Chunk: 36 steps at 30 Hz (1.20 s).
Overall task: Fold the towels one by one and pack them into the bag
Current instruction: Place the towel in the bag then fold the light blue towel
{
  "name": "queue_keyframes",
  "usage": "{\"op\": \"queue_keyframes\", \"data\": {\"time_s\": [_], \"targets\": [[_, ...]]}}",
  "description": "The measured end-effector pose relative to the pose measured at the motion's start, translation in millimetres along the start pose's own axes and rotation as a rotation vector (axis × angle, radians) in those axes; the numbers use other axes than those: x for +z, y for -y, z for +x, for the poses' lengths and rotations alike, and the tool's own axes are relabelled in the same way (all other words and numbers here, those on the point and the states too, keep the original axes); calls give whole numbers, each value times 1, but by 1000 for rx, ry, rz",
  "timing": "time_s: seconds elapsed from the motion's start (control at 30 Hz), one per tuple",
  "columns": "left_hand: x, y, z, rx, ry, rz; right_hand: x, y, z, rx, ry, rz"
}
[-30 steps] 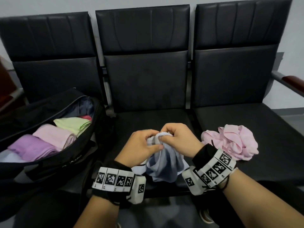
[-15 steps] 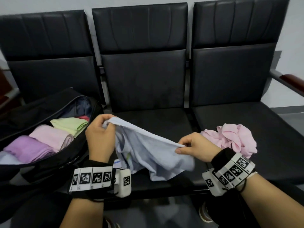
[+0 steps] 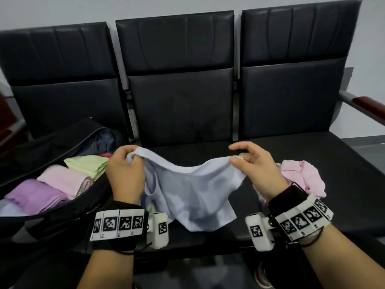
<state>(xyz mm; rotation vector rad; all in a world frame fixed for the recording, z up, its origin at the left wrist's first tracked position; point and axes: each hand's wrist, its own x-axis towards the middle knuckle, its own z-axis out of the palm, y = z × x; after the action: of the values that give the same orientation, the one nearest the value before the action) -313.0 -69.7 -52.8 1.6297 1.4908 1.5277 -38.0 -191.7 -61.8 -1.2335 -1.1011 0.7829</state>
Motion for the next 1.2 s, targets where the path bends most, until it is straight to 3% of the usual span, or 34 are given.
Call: {"op": "queue_keyframes", "data": {"time_s": [0.13, 0.27, 0.43, 0.5, 0.67, 0.83, 1.0, 1.2], "targets": [[20, -21, -3, 64, 228, 18, 15, 30, 1, -90, 18, 106], [24, -10, -15, -2, 491, 113, 16, 31, -1, -32, 123, 101], [14, 7, -25, -10, 547, 146, 13, 6, -12, 107, 421, -15], [12, 7, -29, 36, 518, 113, 17, 1, -14, 91, 455, -105], [13, -6, -37, 77, 495, -41, 35, 3, -13, -70, 334, -257], [15, -22, -47, 126, 593, -139, 54, 12, -6, -258, 298, -442], [11, -35, -51, 114, 717, -176, 66, 14, -4, -211, 229, -505], [3, -38, -46, 173, 766, -98, 71, 13, -3, -202, 185, -567]]}}
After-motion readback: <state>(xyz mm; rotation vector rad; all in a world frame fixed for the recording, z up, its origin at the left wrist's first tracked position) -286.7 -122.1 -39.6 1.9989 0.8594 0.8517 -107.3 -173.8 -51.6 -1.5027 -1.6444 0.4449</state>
